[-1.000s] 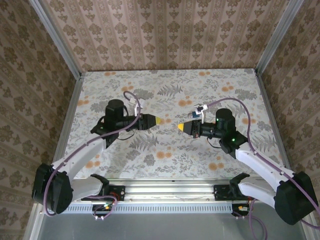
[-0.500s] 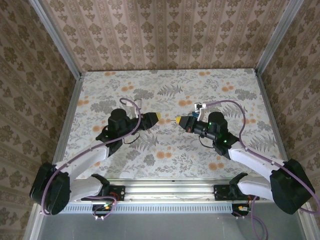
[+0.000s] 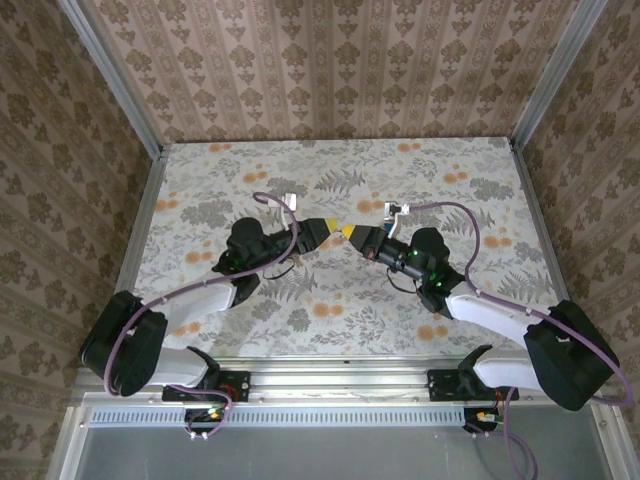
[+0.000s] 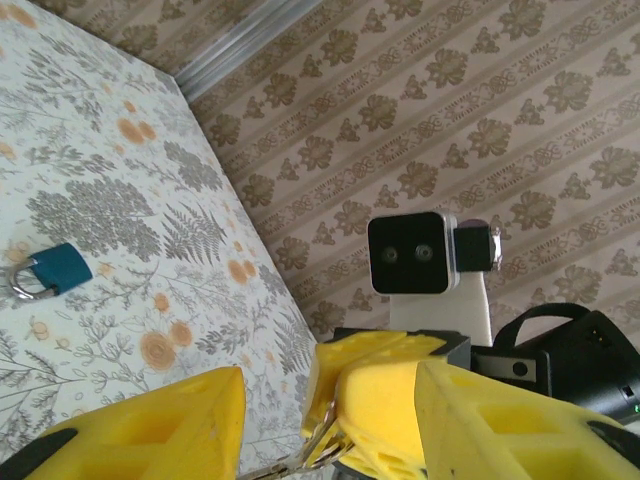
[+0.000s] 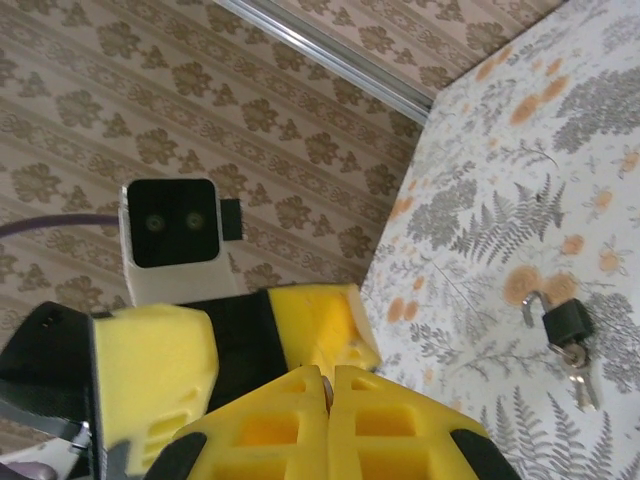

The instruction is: Unlock with the key

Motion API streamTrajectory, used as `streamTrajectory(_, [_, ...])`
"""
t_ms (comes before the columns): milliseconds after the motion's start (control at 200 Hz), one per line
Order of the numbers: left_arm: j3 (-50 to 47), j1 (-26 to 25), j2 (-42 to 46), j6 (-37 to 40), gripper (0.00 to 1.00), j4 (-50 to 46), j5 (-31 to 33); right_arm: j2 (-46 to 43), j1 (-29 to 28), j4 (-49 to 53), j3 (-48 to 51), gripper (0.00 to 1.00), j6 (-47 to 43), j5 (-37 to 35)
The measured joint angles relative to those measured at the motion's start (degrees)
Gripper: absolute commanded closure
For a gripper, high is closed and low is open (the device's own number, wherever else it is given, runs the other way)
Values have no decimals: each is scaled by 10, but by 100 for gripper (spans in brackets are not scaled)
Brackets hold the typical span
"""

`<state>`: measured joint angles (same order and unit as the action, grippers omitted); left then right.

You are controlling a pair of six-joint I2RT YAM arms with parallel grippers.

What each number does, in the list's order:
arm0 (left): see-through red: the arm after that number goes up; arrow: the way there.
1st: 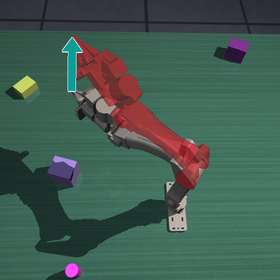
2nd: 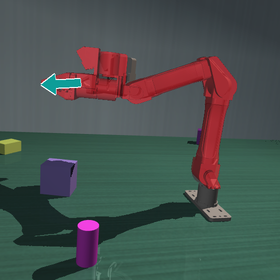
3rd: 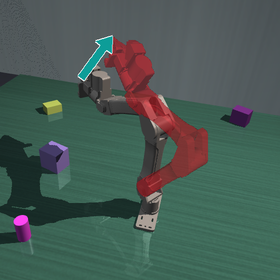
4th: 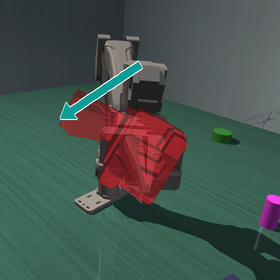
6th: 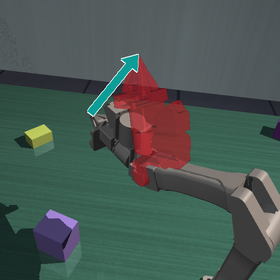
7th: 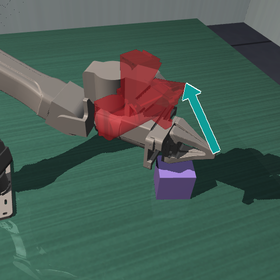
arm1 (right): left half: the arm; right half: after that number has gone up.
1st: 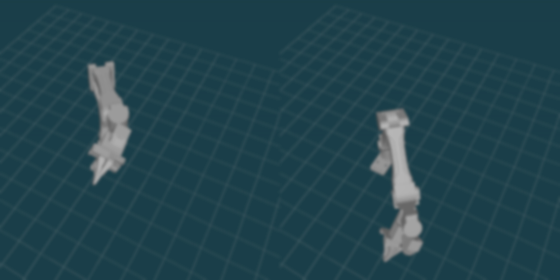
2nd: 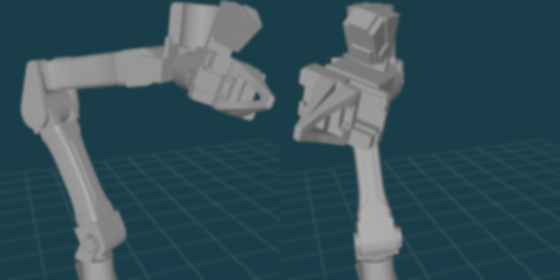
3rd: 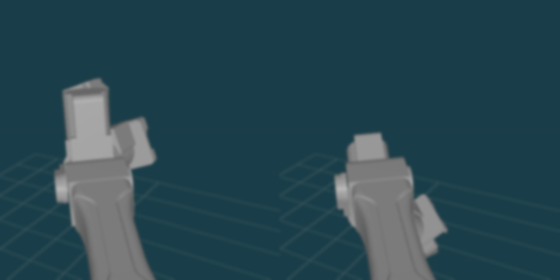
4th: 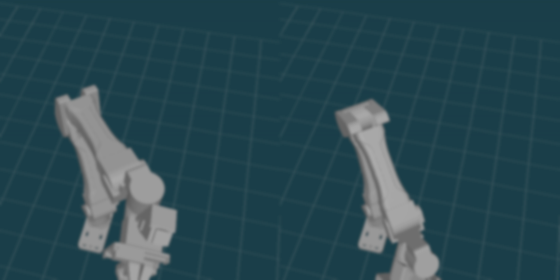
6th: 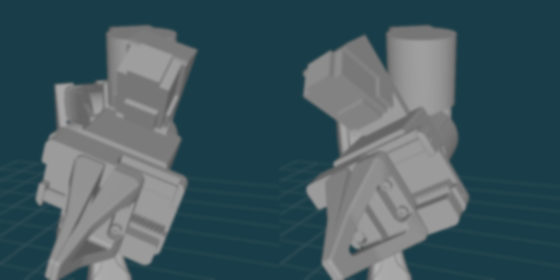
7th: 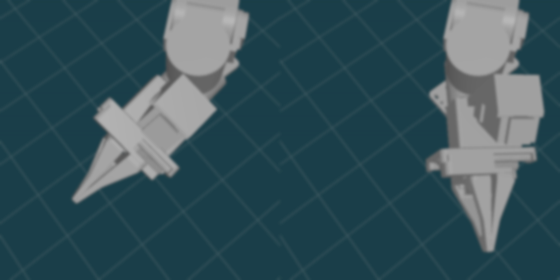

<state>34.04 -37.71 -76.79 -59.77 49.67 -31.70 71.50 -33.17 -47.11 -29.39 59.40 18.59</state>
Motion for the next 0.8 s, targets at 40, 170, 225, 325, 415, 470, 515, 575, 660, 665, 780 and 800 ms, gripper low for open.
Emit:
streamTrajectory(40, [0, -2, -3, -3, 45, 3, -1, 0, 0, -7, 0, 100, 5, 0])
streamTrajectory(170, [2, -5, -4, -7, 52, 11, -7, 0, 0, -20, 0, 100, 9, -2])
streamTrajectory(225, [5, -6, -4, -8, 55, 14, -11, 0, 0, -23, 0, 100, 9, -4])
streamTrajectory(325, [11, -7, -4, -10, 67, 19, -14, 0, 0, -25, 2, 100, 10, -4])
streamTrajectory(415, [12, -9, -4, -11, 81, 24, -15, 0, 0, -30, 3, 100, 13, -4])
streamTrajectory(470, [12, -9, -5, -15, 88, 25, -15, 0, 0, -37, 3, 100, 14, -4])
streamTrajectory(515, [12, -9, -5, -15, 94, 25, -15, 0, 0, -42, 3, 100, 18, -4])
streamTrajectory(575, [12, -8, -5, -17, 100, 25, -14, 0, 0, -49, 4, 100, 22, -4])
streamTrajectory(660, [12, -8, -5, -16, 100, 26, -14, 0, 0, -54, 6, 100, 24, -4])
streamTrajectory(665, [12, -8, -5, -16, 100, 26, -14, 0, 0, -54, 6, 100, 24, -4])
streamTrajectory(780, [15, -8, -4, -12, 100, 13, -16, 0, 0, -45, 6, 76, 20, 0])
streamTrajectory(800, [17, -8, -4, -9, 100, 7, -18, 0, 0, -40, 6, 71, 21, 1])
